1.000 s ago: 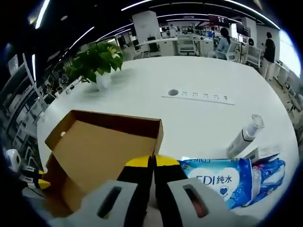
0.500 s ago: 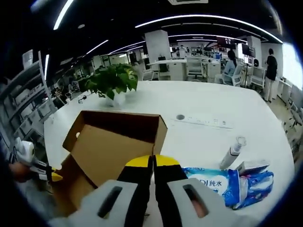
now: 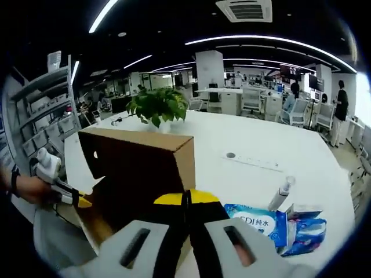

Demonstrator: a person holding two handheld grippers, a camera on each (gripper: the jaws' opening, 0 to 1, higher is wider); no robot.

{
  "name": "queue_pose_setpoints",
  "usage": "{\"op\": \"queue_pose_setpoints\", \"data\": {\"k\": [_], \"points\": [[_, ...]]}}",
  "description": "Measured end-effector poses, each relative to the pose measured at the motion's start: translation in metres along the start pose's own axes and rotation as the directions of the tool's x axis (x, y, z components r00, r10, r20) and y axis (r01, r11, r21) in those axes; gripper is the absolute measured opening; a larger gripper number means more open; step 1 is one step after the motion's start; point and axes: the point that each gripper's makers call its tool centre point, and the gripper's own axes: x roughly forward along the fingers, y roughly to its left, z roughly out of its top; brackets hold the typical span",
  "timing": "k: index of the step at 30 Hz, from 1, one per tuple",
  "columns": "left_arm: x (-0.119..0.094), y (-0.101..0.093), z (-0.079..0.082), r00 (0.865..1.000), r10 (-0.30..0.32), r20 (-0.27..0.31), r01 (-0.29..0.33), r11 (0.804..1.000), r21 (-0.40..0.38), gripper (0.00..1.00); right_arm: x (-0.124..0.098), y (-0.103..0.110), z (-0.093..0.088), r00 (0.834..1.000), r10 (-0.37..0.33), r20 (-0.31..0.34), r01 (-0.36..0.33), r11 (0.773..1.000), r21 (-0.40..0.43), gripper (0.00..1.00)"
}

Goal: Operate the shoe box by opening the lid, removing the specified soft item, and placing it in the target area until the item is outside and the box remains undamaged.

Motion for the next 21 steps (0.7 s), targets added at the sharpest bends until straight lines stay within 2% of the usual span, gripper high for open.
{"op": "queue_pose_setpoints", "data": {"k": [5,9,10,15,21], "points": [[0.002,0.004,0.003,1.000,0.006,0.010,-0.006,0.999,-0.037,0.12,-0.007,0.004,-0.013,1.000,-0.006,0.001,0.006,1.000,-0.014,0.00],[-0.001,0.006,0.004,1.000,0.006,0.023,-0.005,0.998,-0.055,0.11,-0.015,0.000,-0.030,1.000,-0.025,0.000,0.025,1.000,0.014,0.00],[0.000,0.006,0.004,0.999,-0.006,0.033,0.009,0.997,-0.073,0.11,-0.018,0.002,-0.029,0.999,-0.018,0.031,0.017,0.999,0.040,0.00],[-0.002,0.002,0.002,0.999,-0.007,0.039,0.011,0.996,-0.090,0.11,-0.023,0.005,-0.038,0.999,-0.034,0.033,0.034,0.999,0.007,0.00],[-0.019,-0.001,0.007,0.996,-0.014,0.085,0.023,0.993,-0.113,0.11,-0.031,0.010,-0.055,0.998,-0.049,0.038,0.049,0.999,0.020,0.00]]}}
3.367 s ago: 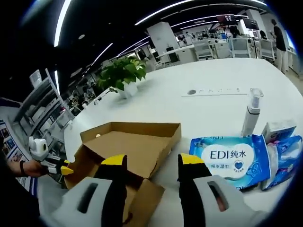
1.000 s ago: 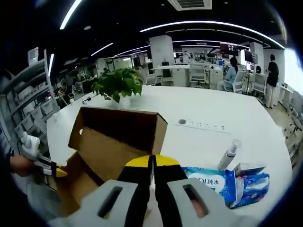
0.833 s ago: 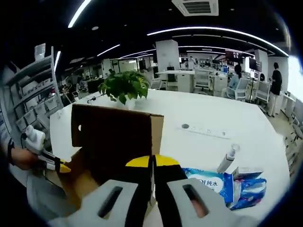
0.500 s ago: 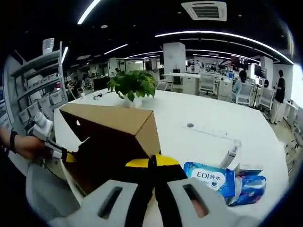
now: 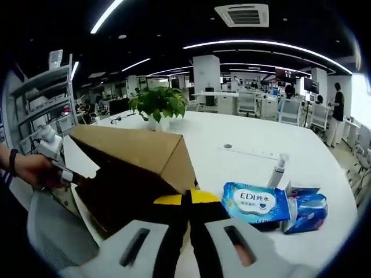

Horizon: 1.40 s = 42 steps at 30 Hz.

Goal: Operate the shoe box by opening the lid, removing the specified soft item, and placing it in the target area until the item is outside and the box remains undamaged.

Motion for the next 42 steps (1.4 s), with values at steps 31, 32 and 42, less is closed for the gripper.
{"op": "queue_pose_setpoints", "data": {"k": [31,32,42], "points": [[-0.041,0.001,-0.015,0.997,0.037,0.069,-0.039,0.999,0.025,0.13,-0.019,0.008,-0.077,0.996,0.076,-0.044,-0.061,0.961,0.269,0.00],[-0.042,0.000,-0.017,0.997,0.042,0.068,-0.044,0.999,0.021,0.13,-0.019,0.008,-0.080,0.996,0.082,-0.043,-0.067,0.957,0.281,0.00],[-0.048,0.005,-0.016,0.994,0.077,0.082,-0.077,0.997,0.003,0.13,-0.020,0.020,-0.092,0.989,0.138,-0.055,-0.116,0.951,0.287,0.00]]}}
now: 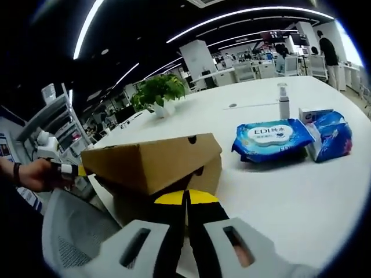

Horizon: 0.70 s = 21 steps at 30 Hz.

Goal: Operate the shoe box by opening the lid, removing the specified soft item, and placing it in the target area until the item is outside and the box remains undamaged.

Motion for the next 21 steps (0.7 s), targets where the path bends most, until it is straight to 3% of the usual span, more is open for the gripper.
{"op": "queue_pose_setpoints", "data": {"k": [11,15,21], "points": [[-0.003,0.003,0.001,0.999,0.039,0.011,-0.039,0.999,-0.015,0.14,-0.002,-0.003,-0.002,1.000,0.011,-0.006,-0.011,1.000,-0.003,0.00],[-0.006,0.006,0.003,0.998,0.061,0.026,-0.060,0.997,-0.040,0.14,-0.004,-0.005,-0.001,1.000,0.000,-0.006,0.000,1.000,-0.024,0.00],[-0.010,0.015,0.008,0.995,0.089,0.048,-0.084,0.992,-0.093,0.15,-0.004,-0.011,0.002,1.000,-0.008,0.017,0.007,1.000,0.012,0.00]]}}
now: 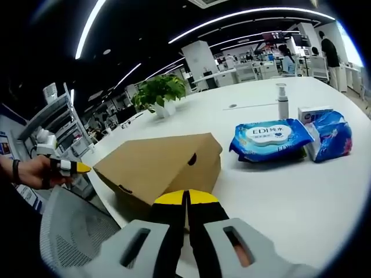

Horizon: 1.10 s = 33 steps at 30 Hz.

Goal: Operate the shoe box by opening the lid, removing the specified soft item, and placing it in the target area until the item is outside and the box remains undamaged.

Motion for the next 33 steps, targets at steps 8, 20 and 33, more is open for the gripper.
{"op": "queue_pose_setpoints", "data": {"k": [8,20,33], "points": [[0.004,0.001,0.009,1.000,-0.007,0.014,0.007,1.000,-0.028,0.21,-0.005,0.005,0.019,0.996,0.027,0.091,-0.031,0.999,0.043,0.01],[0.022,-0.017,0.010,0.996,-0.094,-0.003,0.094,0.994,-0.059,0.31,0.000,0.024,0.021,0.986,0.116,0.120,-0.128,0.987,0.098,0.24],[0.045,-0.033,0.000,0.981,-0.169,-0.091,0.166,0.986,-0.034,0.33,0.016,0.028,-0.009,0.993,0.113,-0.020,-0.111,0.992,0.061,0.33]]}}
